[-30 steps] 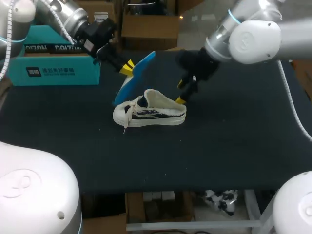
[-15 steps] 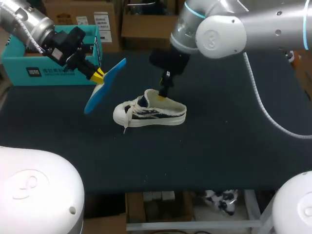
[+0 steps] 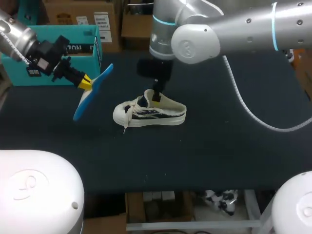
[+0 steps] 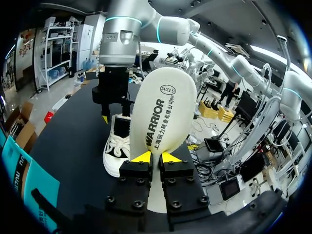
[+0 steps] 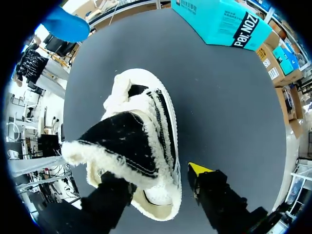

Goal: Open the shoe tongue, take the insole out of the shoe, put the insole back into the shoe, and pack the shoe into the shoebox

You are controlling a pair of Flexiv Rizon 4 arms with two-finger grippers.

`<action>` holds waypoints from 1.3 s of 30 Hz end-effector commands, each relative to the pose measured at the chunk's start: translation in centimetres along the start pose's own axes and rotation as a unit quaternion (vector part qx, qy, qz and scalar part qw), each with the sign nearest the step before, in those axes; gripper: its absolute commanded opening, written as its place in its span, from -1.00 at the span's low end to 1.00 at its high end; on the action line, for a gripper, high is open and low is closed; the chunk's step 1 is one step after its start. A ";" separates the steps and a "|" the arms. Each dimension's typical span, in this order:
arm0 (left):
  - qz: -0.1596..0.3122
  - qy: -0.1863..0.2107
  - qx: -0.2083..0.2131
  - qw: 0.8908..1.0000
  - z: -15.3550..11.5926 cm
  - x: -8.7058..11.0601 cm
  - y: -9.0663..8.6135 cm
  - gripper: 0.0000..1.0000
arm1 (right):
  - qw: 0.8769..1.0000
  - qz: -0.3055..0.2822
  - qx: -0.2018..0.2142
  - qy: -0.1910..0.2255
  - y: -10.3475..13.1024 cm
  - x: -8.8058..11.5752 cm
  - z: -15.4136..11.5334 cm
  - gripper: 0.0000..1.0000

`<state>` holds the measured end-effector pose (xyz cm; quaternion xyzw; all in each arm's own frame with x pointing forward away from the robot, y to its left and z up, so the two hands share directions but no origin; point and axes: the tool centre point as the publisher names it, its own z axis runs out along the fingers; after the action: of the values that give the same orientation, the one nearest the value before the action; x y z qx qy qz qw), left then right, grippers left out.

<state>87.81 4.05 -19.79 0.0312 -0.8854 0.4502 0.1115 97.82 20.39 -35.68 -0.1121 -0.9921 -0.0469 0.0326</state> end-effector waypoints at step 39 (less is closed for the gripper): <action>0.168 0.188 -0.034 0.967 3.3 -9.3 -9.4 -1.00 | 0.895 0.415 -0.159 -0.033 -1.3 7.4 -3.8 -1.00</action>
<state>96.29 -4.01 -16.20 -0.1474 -0.8762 0.4508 0.0860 91.60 20.95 -31.25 -0.4745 -0.8750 -0.0821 0.0507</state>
